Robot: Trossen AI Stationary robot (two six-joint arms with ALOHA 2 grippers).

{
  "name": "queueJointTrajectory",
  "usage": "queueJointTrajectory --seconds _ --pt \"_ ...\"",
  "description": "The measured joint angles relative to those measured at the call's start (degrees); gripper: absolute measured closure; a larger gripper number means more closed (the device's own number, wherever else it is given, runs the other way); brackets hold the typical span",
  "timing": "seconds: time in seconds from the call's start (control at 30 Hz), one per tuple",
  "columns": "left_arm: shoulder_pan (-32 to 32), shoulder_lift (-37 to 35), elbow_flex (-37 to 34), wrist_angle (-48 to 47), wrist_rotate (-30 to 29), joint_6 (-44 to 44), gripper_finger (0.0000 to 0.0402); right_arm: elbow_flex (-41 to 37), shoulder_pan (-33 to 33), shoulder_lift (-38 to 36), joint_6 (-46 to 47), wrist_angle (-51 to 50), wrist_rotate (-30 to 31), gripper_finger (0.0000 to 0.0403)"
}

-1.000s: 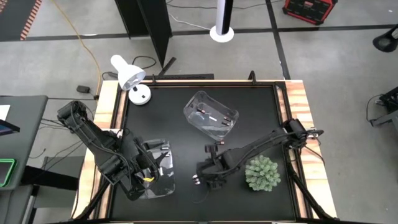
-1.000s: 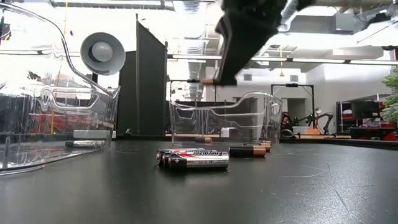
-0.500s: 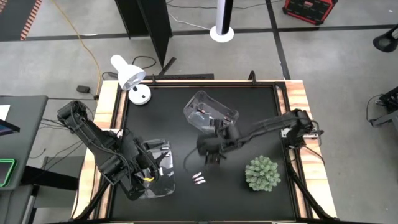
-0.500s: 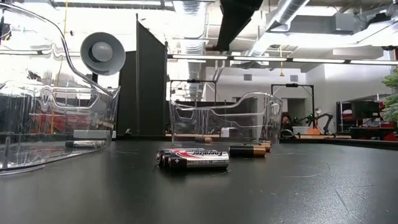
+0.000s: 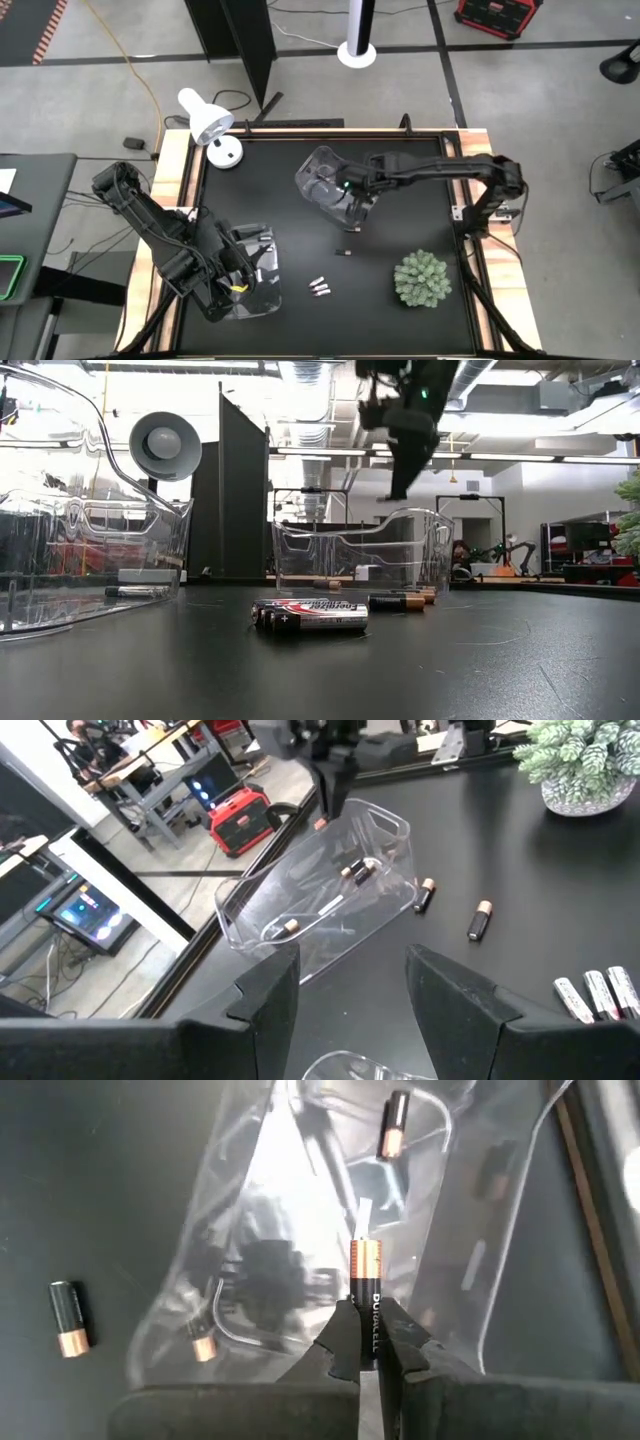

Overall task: Sort batteries
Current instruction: Put the black battery into the top transparent bin

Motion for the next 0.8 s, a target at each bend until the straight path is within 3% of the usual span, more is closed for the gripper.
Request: queueJointTrajectory --seconds 0.27,0.8 --pt "0.0 0.0 0.0 0.0 0.0 0.0 0.0224 -10.3 -7.6 -0.9 -2.0 5.8 -8.7 0.0388" --pt "0.0 0.0 0.0 0.0 0.0 0.0 0.0224 -10.6 -9.4 9.1 -2.7 5.4 -11.2 0.0387"
